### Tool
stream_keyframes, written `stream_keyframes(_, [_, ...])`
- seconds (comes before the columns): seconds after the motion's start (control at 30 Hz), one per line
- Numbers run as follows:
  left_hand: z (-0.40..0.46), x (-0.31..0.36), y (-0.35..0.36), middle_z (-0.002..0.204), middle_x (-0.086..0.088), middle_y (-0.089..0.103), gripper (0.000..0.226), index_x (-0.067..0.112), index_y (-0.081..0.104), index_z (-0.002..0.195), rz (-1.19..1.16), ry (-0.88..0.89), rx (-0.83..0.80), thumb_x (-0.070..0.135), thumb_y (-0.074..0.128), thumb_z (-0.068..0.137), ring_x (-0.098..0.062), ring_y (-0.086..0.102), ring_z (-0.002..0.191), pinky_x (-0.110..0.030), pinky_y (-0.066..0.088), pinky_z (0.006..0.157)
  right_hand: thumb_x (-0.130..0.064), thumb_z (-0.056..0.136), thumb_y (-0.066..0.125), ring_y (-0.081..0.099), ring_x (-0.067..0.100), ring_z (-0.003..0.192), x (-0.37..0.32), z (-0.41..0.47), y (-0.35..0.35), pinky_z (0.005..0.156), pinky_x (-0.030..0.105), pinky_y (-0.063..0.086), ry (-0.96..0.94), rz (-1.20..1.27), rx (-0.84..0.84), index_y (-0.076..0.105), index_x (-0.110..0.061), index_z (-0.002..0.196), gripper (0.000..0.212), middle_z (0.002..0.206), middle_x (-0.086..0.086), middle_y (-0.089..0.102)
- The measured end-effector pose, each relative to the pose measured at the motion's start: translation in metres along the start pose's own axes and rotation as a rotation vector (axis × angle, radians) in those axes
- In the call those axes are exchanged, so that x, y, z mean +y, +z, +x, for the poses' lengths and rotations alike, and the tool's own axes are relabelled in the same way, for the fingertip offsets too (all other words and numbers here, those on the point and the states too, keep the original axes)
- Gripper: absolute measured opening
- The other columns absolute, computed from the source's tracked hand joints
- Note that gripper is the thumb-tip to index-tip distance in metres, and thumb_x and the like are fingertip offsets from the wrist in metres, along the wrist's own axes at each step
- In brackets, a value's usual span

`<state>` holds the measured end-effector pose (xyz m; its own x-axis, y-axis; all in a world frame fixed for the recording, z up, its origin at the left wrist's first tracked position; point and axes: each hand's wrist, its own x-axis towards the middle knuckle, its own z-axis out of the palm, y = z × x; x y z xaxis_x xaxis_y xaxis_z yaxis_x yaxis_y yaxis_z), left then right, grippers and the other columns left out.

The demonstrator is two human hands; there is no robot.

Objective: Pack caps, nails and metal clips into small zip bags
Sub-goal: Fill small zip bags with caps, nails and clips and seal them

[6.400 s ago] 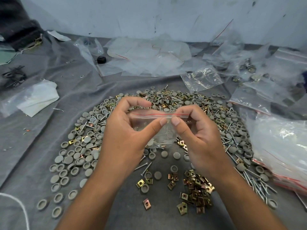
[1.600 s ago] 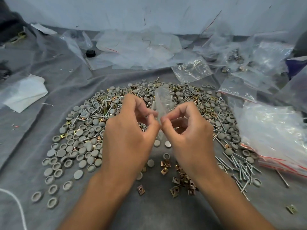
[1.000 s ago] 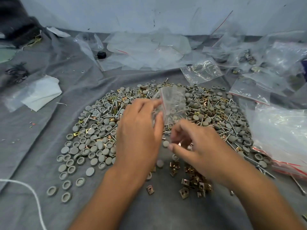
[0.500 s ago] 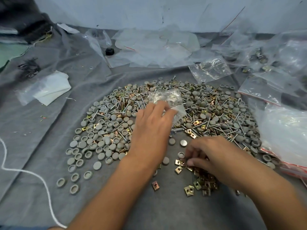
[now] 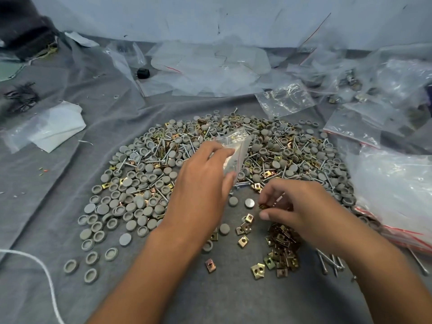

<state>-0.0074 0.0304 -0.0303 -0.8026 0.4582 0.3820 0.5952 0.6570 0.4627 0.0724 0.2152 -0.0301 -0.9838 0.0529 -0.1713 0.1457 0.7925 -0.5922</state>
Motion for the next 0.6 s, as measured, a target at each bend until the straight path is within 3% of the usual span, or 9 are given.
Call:
stream_keyframes(0.07, [0.000,-0.001,0.000,0.124,0.009,0.053,0.048,0.018,0.059,0.134,-0.001,-0.003,-0.021,0.025,0.070,0.088,-0.003,0.049,0.094,-0.021,0.046,0.092,-0.033,0.086,0.077,0.066,-0.008,0.079,0.000,-0.002,-0.002,0.066,0.011,0.051,-0.031,0.096,0.038,0.067,-0.043,0.087,0.015,0.090,-0.032,0.067])
stream_keyframes(0.17, [-0.001,0.000,0.000,0.131,0.012,0.047,0.056,0.019,0.057,0.136,-0.003,0.006,-0.067,0.031,0.074,0.084,0.000,0.048,0.099,-0.013,0.038,0.094,-0.030,0.087,0.074,0.068,-0.001,0.080,-0.008,-0.001,-0.002,0.071,0.014,0.054,-0.117,0.255,0.201,0.070,-0.038,0.090,0.009,0.088,-0.023,0.071])
stream_keyframes(0.3, [-0.005,0.004,-0.001,0.138,0.012,0.042,0.057,0.018,0.056,0.136,-0.025,0.027,-0.060,0.031,0.076,0.084,-0.004,0.051,0.115,-0.021,0.043,0.101,-0.023,0.090,0.075,0.071,0.009,0.081,-0.028,0.002,0.005,0.069,0.016,0.053,-0.317,0.447,0.420,0.072,-0.029,0.094,0.008,0.087,-0.014,0.073])
stream_keyframes(0.43, [-0.007,0.007,-0.004,0.137,0.010,0.045,0.055,0.016,0.059,0.133,-0.052,0.046,-0.025,0.025,0.077,0.082,-0.007,0.054,0.113,-0.029,0.051,0.097,-0.016,0.085,0.081,0.068,-0.001,0.080,-0.040,0.003,0.018,0.071,0.008,0.047,-0.437,0.215,0.637,0.074,-0.018,0.095,0.012,0.085,-0.018,0.071])
stream_keyframes(0.6, [-0.008,0.007,-0.006,0.129,0.009,0.053,0.047,0.016,0.064,0.129,-0.103,0.063,0.030,0.023,0.073,0.084,0.002,0.048,0.093,-0.016,0.047,0.091,-0.013,0.085,0.082,0.067,0.003,0.080,-0.038,0.003,0.025,0.072,0.024,0.055,-0.396,0.030,0.775,0.073,-0.016,0.096,0.014,0.086,-0.010,0.070])
